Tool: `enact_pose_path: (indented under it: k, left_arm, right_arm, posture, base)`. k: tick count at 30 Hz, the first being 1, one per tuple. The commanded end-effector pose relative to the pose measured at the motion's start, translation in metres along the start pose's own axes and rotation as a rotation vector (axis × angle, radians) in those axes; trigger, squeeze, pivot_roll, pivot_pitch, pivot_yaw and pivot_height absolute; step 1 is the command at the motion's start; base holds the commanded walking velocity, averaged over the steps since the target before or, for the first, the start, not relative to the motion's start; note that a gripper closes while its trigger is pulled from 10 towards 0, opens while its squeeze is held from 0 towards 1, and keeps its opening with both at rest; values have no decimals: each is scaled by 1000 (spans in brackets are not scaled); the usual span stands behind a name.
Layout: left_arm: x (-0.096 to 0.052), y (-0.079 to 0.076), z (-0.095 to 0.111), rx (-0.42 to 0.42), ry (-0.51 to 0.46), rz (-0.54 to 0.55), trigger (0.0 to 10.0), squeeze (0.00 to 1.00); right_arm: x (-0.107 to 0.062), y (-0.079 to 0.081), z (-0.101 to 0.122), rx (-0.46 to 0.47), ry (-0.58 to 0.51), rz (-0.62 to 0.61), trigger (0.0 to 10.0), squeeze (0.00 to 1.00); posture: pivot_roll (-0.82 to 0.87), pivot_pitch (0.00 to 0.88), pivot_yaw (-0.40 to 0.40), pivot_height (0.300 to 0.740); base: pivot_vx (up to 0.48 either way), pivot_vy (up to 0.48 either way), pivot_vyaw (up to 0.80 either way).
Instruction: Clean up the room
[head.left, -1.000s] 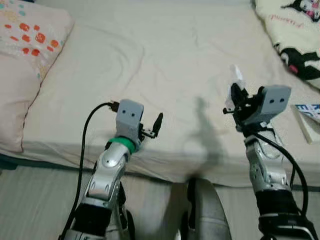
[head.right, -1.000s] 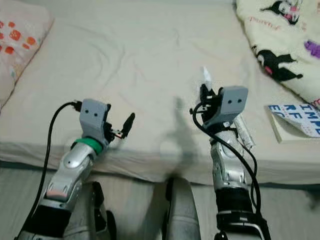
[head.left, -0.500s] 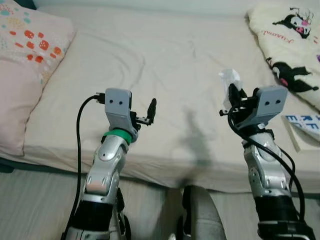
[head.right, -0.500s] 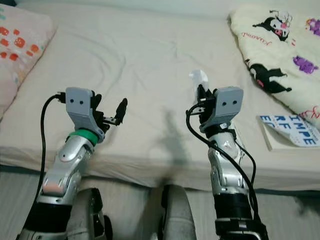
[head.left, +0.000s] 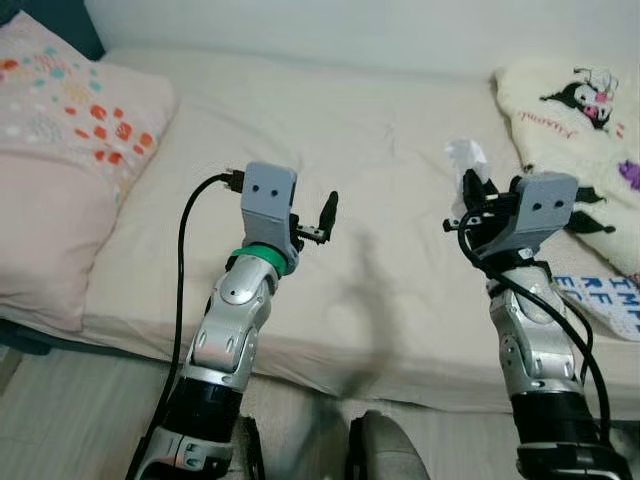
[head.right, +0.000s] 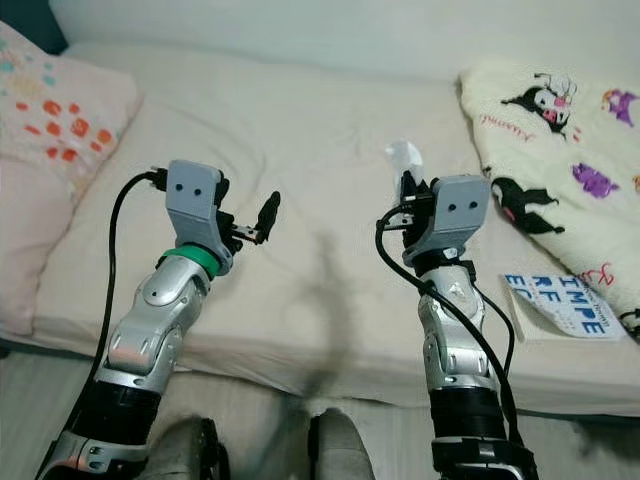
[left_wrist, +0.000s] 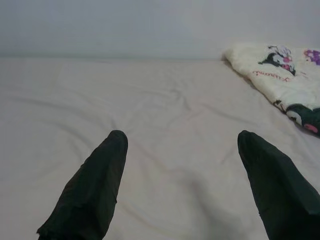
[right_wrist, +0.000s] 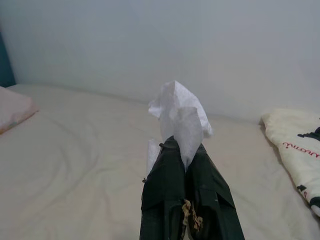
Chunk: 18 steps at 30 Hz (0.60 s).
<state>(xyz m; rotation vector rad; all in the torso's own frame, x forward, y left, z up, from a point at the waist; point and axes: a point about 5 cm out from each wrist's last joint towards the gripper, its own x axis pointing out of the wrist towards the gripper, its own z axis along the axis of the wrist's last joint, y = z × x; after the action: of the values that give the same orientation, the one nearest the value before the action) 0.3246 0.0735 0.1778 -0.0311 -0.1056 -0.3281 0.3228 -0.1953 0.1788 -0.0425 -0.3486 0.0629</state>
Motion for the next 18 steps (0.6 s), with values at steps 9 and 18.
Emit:
enact_pose_path:
  k: [9, 18]
  left_arm:
    - [2, -2, -5, 3, 30, -22, 10000, 0]
    - [0, -2, -6, 48, 1, -52, 10000, 0]
  right_arm:
    - [-4, -7, -11, -19, 54, -63, 10000, 0]
    - [-5, -2, -14, -14, 63, -58, 10000, 0]
  posture:
    - [-84, 39, -4, 740]
    - [-86, 41, 3, 740]
  base:
    - [0, 0, 0]
    - [0, 0, 0]
